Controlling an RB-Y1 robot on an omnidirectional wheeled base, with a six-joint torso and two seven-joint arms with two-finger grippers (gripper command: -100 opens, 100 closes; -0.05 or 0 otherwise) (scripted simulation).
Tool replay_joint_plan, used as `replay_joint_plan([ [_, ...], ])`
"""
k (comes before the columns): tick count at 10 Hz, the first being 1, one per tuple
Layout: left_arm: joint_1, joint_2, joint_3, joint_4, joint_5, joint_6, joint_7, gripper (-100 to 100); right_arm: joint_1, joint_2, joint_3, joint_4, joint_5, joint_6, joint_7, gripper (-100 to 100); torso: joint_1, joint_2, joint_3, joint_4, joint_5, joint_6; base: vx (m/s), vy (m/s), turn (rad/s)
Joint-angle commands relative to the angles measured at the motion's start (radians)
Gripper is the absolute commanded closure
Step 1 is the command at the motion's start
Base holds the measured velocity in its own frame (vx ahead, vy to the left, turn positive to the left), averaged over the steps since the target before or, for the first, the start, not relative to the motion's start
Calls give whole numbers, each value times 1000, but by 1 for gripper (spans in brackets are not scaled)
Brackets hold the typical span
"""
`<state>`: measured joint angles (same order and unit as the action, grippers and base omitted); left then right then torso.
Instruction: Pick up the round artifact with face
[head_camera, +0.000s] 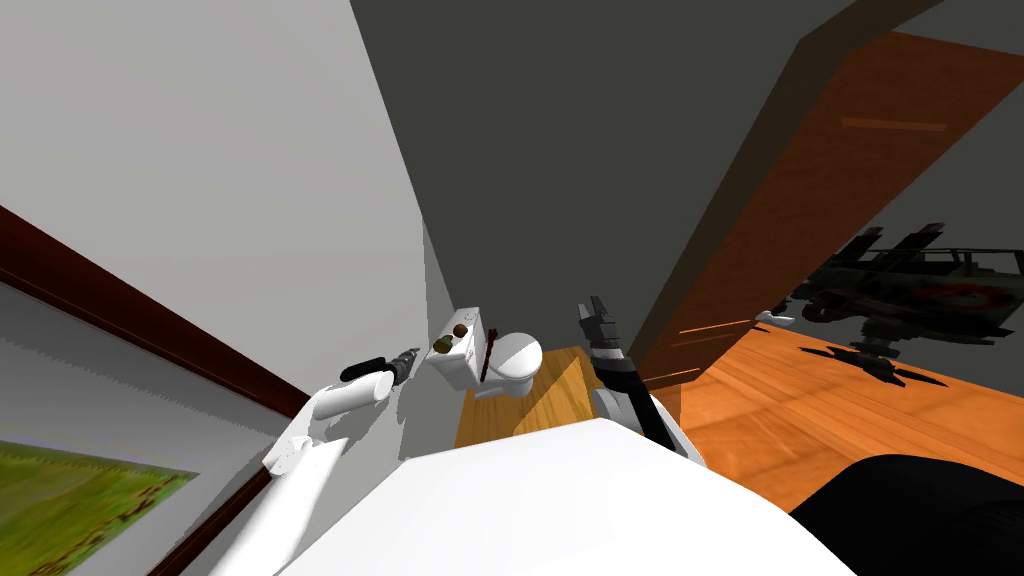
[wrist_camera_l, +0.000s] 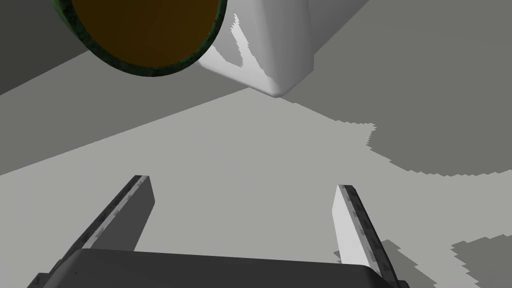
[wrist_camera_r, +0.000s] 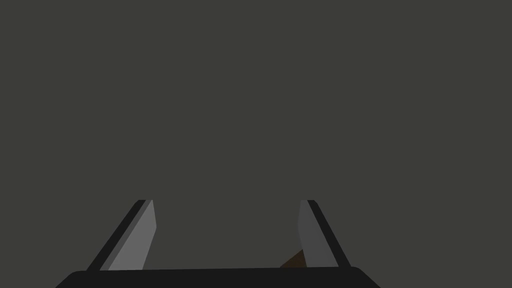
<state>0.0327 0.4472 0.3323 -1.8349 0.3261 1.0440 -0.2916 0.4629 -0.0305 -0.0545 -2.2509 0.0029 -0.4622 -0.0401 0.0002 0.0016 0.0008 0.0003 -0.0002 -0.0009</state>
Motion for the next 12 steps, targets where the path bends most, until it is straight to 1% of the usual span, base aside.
replay_joint_plan([
  [1, 19, 6, 10, -25, 6, 29, -11, -100, 0, 0, 0, 0, 0, 0, 0, 0, 0, 0, 0, 0, 0, 0, -8, -15, -28],
  [4, 42, 17, 25, -68, 15, 81, -23, -100, 0, 0, 0, 0, 0, 0, 0, 0, -1, 0, 0, 0, 0, 0, -13, -31, -14],
  [5, 49, 25, 31, -89, 21, 114, -28, -100, 0, 0, 0, 0, 0, 0, 0, 0, -1, 0, 0, 0, 0, 0, -1, -46, 4],
  [6, 50, 30, 32, -97, 24, 130, -30, -100, 0, 0, 0, 0, 0, 0, 0, 0, -2, 0, 0, 0, 0, 0, 16, -56, 8],
  [7, 47, 39, 32, -107, 30, 163, -32, -100, 0, 0, 0, 0, 0, 0, 0, 0, -3, -1, -1, 0, -1, 0, 63, -58, -17],
  [9, 38, 49, 29, -113, 35, 197, -31, -100, 0, 0, 0, 0, 0, 0, 0, 0, -2, -6, -3, -1, -1, 0, 77, -41, -7],
  [12, 17, 68, 20, -118, 43, 252, -29, -100, 0, 0, 0, 0, 0, 0, 0, 0, -2, -5, -3, -1, 0, 0, 73, -40, -2],
])
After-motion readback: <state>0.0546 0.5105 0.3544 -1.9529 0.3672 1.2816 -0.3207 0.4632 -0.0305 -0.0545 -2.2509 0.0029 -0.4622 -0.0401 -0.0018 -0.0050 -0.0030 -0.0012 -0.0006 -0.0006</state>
